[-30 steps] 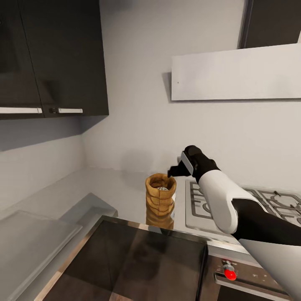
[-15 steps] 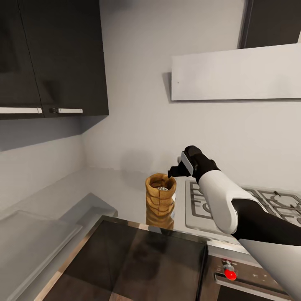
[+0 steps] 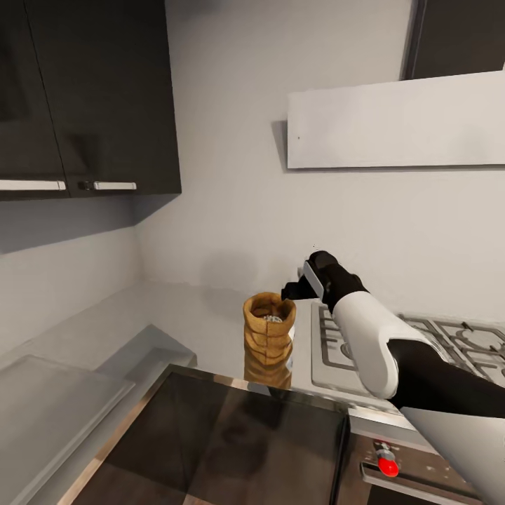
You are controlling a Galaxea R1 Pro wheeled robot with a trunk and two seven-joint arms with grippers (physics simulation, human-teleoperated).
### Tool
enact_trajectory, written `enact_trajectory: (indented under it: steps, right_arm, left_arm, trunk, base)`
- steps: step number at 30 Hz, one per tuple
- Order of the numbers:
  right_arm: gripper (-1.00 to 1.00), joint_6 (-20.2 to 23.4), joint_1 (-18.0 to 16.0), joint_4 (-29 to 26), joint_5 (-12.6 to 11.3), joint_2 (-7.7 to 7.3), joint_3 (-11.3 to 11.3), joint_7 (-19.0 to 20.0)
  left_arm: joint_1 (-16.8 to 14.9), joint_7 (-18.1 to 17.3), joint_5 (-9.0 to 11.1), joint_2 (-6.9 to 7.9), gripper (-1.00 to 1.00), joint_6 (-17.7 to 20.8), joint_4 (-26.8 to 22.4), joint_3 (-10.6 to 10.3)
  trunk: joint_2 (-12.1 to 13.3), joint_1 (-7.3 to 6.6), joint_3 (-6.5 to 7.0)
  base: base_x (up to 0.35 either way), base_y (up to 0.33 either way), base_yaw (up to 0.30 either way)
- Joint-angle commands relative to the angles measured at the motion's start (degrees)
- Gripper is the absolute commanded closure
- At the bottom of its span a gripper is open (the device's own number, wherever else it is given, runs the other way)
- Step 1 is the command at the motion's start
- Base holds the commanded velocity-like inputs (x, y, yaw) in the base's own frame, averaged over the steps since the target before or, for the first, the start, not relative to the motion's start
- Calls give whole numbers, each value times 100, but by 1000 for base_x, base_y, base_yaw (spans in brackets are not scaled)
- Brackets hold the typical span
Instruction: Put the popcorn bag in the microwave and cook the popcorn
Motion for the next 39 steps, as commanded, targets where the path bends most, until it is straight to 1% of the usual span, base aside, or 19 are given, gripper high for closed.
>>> enact_trajectory:
  steps: [1,4,9,11,13,16,18,25,39]
  right_arm:
    - [-100,-61,48,-7,42,8,-45,4]
    - [-100,-336,216,-3,42,8,-41,5]
    - [-100,-556,457,2,51,8,-41,6]
    - [-100,-570,493,26,45,8,-41,6]
    - [-100,-628,506,201,52,8,-41,4]
    - [-100,-865,512,408,83,8,-41,0]
    - [-100,-922,513,436,99,8,-41,40]
    - [-100,-827,512,342,55,8,-60,38]
    - [-100,-843,516,336,51,8,-68,7]
  left_arm:
    - [-1,-1,26,0,-100,-9,-3,7]
    - [-1,-1,26,6,-100,-9,-3,7]
    - [-1,-1,31,7,-100,-9,-5,7]
    - [-1,-1,32,7,-100,-9,-4,7]
    - [-1,-1,34,6,-100,-9,-4,7]
    - [-1,-1,34,7,-100,-9,-5,8]
    - [-1,-1,33,6,-100,-9,-6,7]
    - [-1,-1,34,5,-100,-9,-3,9]
    - [-1,-1,34,1,-100,-9,-7,14]
  trunk:
    - [-5,0,-7]
    - [-5,0,-7]
    - [-5,0,-7]
    - [-5,0,-7]
    - [-5,0,-7]
    - [-5,0,-7]
    - [-5,0,-7]
    - [-5,0,-7]
    - [-5,0,-7]
  base:
    - [0,0,0]
    - [0,0,0]
    - [0,0,0]
    - [0,0,0]
    - [0,0,0]
    - [0,0,0]
    - [0,0,0]
    - [0,0,0]
    - [16,0,0]
